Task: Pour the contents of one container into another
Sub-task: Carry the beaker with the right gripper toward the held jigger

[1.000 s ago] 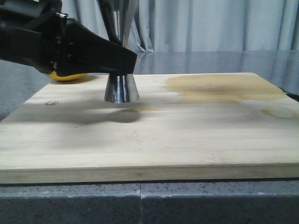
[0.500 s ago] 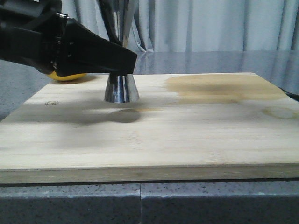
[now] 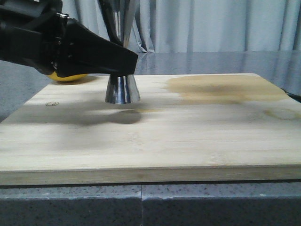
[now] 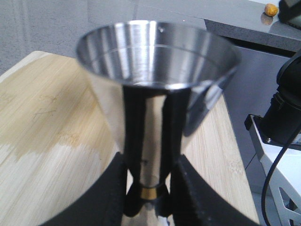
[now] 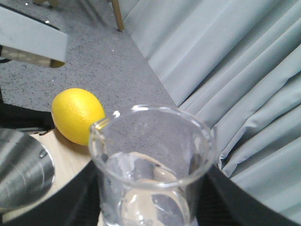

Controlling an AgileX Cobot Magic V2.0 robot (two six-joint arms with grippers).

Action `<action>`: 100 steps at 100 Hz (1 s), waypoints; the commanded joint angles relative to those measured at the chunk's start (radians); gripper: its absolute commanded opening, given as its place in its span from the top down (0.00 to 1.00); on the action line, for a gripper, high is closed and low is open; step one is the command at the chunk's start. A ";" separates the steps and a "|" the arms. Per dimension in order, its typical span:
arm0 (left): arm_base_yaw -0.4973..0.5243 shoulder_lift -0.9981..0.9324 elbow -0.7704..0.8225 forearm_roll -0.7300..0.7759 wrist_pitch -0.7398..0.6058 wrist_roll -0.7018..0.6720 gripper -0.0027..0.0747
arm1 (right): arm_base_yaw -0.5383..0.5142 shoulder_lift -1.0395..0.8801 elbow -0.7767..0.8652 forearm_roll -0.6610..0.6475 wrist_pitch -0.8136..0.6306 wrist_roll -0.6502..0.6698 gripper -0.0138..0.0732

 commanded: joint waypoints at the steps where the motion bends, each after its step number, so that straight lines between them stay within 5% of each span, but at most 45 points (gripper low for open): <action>1: -0.009 -0.045 -0.028 -0.037 -0.206 -0.009 0.83 | 0.000 -0.025 -0.039 -0.006 -0.051 0.000 0.54; 100: -0.043 -0.045 -0.028 -0.037 -0.206 -0.017 0.83 | 0.046 -0.023 -0.039 -0.131 0.008 0.000 0.54</action>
